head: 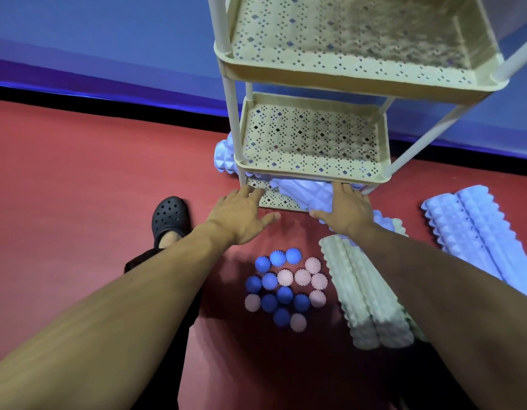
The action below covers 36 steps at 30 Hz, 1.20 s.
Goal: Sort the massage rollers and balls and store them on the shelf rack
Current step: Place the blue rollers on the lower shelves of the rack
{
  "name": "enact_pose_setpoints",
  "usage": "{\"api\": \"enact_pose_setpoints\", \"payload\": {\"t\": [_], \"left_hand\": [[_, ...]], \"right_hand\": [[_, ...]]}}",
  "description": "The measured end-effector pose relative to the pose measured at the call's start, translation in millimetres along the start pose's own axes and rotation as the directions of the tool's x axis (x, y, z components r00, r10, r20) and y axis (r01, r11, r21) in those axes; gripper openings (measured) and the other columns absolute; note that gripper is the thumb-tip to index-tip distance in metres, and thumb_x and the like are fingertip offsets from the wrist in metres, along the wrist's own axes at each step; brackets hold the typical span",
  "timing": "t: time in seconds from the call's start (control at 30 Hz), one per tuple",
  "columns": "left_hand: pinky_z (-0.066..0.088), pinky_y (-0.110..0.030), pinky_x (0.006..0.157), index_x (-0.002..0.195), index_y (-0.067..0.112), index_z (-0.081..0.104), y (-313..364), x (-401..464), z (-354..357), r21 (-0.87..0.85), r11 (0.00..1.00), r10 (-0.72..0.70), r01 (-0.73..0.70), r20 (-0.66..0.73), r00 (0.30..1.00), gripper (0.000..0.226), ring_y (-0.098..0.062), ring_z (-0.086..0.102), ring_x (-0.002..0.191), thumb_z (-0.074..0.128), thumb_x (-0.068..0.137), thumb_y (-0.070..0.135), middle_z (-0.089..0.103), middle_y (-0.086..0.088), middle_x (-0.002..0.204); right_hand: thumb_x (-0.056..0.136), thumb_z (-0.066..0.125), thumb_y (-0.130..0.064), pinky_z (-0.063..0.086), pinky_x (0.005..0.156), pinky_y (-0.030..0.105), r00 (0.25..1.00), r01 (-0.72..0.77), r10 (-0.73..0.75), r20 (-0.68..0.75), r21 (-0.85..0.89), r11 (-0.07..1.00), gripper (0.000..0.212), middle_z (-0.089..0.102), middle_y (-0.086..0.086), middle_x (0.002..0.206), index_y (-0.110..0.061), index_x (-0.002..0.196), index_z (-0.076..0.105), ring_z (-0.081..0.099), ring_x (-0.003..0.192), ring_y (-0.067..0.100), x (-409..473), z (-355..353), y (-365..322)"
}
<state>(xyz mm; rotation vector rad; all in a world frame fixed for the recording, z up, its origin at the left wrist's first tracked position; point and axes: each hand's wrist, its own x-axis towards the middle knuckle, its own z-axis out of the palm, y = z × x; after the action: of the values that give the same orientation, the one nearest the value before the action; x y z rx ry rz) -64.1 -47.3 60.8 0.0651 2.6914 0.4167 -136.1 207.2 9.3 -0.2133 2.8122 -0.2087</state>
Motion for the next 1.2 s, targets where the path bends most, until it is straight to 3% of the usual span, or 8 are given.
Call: {"api": "enact_pose_setpoints", "payload": {"t": [0.2,0.4,0.7,0.9,1.07,1.2], "left_hand": [[0.037,-0.051,0.11,0.15,0.022,0.033,1.9,0.3,1.1,-0.007,1.0,0.0,-0.001,-0.003,1.0,0.074,-0.034,0.044,0.133,0.041,0.093,0.07,0.041,-0.008,0.149],[0.036,-0.051,0.111,0.15,0.022,0.033,-0.7,0.1,6.2,-0.006,1.0,-0.016,0.016,0.022,1.0,0.077,-0.034,0.044,0.133,0.039,0.092,0.072,0.04,-0.008,0.15],[0.035,-0.051,0.113,0.149,0.021,0.033,0.4,4.5,7.8,-0.038,0.999,-0.034,0.036,0.04,0.999,0.077,-0.034,0.042,0.135,0.039,0.092,0.072,0.04,-0.007,0.15],[0.034,-0.051,0.113,0.152,0.022,0.029,2.1,6.9,13.1,-0.019,0.999,-0.037,0.038,0.063,0.997,0.078,-0.034,0.042,0.136,0.038,0.093,0.072,0.038,-0.008,0.151],[0.036,-0.051,0.111,0.15,0.02,0.032,4.3,10.6,16.0,-0.011,0.999,-0.042,0.043,0.073,0.996,0.078,-0.035,0.042,0.134,0.039,0.093,0.072,0.04,-0.009,0.149],[0.036,-0.05,0.109,0.15,0.018,0.031,4.4,11.9,18.0,0.039,0.998,-0.052,0.05,0.077,0.996,0.079,-0.034,0.042,0.135,0.038,0.093,0.072,0.039,-0.009,0.149]], "right_hand": [[0.077,0.074,-0.062,0.035,0.107,0.042,0.998,0.022,-0.02,-0.058,0.027,0.999,0.088,0.052,0.007,0.138,-0.013,0.141,0.04,0.048,0.129,0.031,-4.1,10.8,1.6],[0.077,0.071,-0.066,0.032,0.107,0.041,0.993,0.066,-0.074,-0.092,-0.095,0.993,0.085,0.056,0.01,0.131,-0.008,0.135,0.046,0.05,0.124,0.031,3.4,9.6,-1.3],[0.084,0.061,-0.068,0.031,0.103,0.041,0.998,0.041,-0.045,-0.032,-0.107,0.993,0.073,0.059,0.011,0.129,-0.009,0.127,0.05,0.05,0.122,0.031,23.2,23.5,-39.3],[0.088,0.057,-0.066,0.031,0.109,0.042,0.999,0.044,-0.043,0.013,-0.152,0.987,0.066,0.065,0.012,0.126,-0.011,0.123,0.061,0.055,0.122,0.034,44.2,25.3,-56.1],[0.09,0.062,-0.059,0.034,0.112,0.042,0.999,0.026,-0.022,0.032,-0.11,0.994,0.07,0.055,0.013,0.143,-0.008,0.138,0.053,0.049,0.135,0.034,55.8,24.8,-68.8],[0.099,0.054,-0.05,0.03,0.116,0.043,0.997,0.063,-0.052,0.054,-0.241,0.969,0.052,0.06,0.009,0.139,-0.013,0.133,0.061,0.048,0.135,0.032,63.9,17.8,-66.5]]}}
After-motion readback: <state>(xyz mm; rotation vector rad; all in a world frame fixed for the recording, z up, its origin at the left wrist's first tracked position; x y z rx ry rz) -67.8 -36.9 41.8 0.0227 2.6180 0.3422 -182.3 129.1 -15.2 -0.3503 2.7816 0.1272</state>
